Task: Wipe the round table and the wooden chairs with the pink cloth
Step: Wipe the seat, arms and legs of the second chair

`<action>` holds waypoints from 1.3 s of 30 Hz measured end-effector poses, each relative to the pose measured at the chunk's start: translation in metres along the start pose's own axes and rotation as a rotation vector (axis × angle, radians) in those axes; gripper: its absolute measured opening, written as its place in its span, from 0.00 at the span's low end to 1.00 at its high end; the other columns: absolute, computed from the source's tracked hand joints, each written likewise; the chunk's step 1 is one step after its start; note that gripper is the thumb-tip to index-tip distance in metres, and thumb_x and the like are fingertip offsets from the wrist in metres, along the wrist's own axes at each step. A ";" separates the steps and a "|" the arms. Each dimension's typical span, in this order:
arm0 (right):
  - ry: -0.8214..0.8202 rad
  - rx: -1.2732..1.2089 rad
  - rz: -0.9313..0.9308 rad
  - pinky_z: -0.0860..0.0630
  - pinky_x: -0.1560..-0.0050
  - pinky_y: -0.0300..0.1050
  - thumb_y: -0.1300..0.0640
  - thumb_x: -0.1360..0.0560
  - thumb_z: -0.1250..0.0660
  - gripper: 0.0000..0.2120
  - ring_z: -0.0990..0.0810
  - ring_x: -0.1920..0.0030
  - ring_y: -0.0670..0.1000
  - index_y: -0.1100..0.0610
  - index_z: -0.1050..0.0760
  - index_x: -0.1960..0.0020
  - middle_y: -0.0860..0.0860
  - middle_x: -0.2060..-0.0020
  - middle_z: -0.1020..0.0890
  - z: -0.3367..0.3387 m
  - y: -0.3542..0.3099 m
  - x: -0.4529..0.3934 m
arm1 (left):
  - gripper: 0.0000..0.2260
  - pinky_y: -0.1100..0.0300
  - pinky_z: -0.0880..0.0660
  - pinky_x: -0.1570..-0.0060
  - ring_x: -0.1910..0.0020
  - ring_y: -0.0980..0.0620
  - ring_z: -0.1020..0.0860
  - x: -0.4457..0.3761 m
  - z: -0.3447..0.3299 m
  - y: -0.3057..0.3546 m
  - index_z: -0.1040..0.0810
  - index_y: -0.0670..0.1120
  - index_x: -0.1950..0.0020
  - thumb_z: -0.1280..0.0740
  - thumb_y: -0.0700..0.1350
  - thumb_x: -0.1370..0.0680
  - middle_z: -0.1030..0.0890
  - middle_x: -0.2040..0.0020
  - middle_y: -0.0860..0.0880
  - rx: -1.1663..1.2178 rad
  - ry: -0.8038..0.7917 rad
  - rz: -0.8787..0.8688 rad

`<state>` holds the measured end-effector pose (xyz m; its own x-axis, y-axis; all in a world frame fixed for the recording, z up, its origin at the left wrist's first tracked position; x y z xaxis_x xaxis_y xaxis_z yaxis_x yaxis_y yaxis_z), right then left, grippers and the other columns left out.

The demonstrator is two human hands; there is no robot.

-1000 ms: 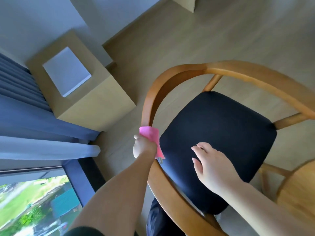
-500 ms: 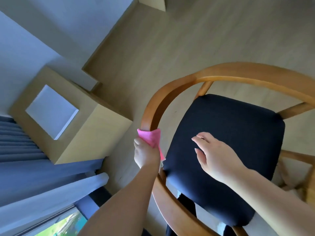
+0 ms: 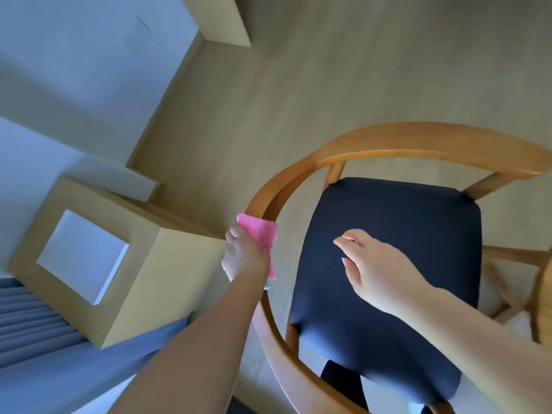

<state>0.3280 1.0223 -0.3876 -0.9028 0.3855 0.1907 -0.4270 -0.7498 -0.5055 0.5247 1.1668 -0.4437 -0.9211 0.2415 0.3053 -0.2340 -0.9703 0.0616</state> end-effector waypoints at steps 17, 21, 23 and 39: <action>-0.008 0.000 -0.105 0.30 0.68 0.44 0.59 0.23 0.39 0.12 0.25 0.66 0.54 0.57 0.25 0.40 0.49 0.45 0.23 0.001 0.040 -0.005 | 0.31 0.46 0.20 0.58 0.46 0.41 0.22 -0.065 0.019 0.088 0.41 0.38 0.30 0.30 0.44 0.28 0.29 0.39 0.43 -0.462 -0.156 -0.219; -0.035 0.020 -0.122 0.31 0.66 0.42 0.57 0.21 0.42 0.14 0.25 0.63 0.52 0.54 0.27 0.37 0.47 0.44 0.25 0.003 0.050 -0.008 | 0.27 0.44 0.20 0.55 0.47 0.39 0.21 -0.075 0.019 0.108 0.40 0.37 0.31 0.34 0.42 0.27 0.29 0.38 0.42 -0.511 -0.156 -0.273; -0.054 0.040 -0.141 0.28 0.64 0.42 0.55 0.20 0.45 0.13 0.25 0.61 0.51 0.52 0.29 0.37 0.45 0.43 0.27 0.006 0.057 -0.008 | 0.23 0.41 0.22 0.52 0.46 0.36 0.23 -0.082 0.017 0.129 0.37 0.37 0.33 0.38 0.42 0.26 0.28 0.39 0.41 -0.479 -0.184 -0.308; -0.096 -0.004 -0.153 0.27 0.59 0.42 0.55 0.20 0.47 0.12 0.25 0.60 0.49 0.51 0.30 0.40 0.44 0.44 0.28 0.004 0.131 0.022 | 0.27 0.54 0.30 0.55 0.47 0.40 0.24 -0.114 -0.016 0.246 0.40 0.34 0.34 0.31 0.46 0.24 0.26 0.42 0.38 -0.497 -0.194 -0.855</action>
<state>0.2520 0.9306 -0.4462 -0.8281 0.4420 0.3449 -0.5599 -0.6840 -0.4676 0.5671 0.9006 -0.4786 -0.3271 0.8041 0.4965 -0.9366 -0.3455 -0.0575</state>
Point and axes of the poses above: each hand's wrist, its own x-axis away from the middle knuckle, its own z-axis out of the back of the hand, y = z × x, the point moved 1 cm from there along -x, towards the middle knuckle
